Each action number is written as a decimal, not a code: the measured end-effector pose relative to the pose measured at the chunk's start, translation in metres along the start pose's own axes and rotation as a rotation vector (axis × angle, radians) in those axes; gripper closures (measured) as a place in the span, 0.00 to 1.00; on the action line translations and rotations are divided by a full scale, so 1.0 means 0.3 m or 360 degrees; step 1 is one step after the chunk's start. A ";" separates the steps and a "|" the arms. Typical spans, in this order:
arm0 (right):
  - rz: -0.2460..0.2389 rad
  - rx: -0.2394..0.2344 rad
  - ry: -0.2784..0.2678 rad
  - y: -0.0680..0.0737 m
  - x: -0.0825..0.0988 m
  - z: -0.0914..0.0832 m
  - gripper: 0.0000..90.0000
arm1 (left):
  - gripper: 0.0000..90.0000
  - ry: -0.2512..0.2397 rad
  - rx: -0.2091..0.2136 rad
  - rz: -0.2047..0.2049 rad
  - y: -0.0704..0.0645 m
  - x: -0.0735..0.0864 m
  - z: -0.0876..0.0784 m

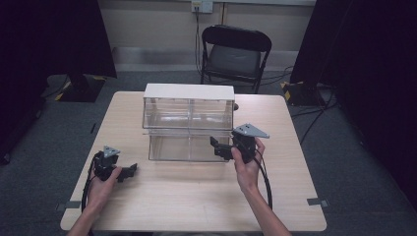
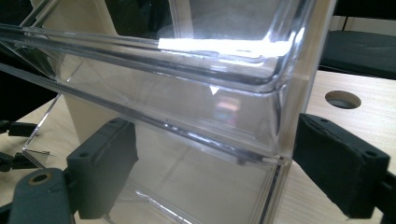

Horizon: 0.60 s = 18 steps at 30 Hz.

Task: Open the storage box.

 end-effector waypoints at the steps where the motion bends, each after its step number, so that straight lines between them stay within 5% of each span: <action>1: -0.0001 0.0002 0.0000 0.000 0.000 0.000 0.15 | 0.05 0.0000 0.0000 0.0000 0.000 0.000 0.000; 18: -0.0005 0.0006 0.0005 0.001 -0.001 0.000 0.15 | 0.05 0.0000 0.0000 -0.0001 0.000 0.000 0.000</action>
Point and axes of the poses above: each handheld gripper's, and its own axes: z roughly forward along the jaws, x roughly out of its underside, y roughly to its left, the point moved 2 cm from there along z, roughly forward along the jaws, and after that the axes turned 15 degrees about -x, right-handed, at the moved point
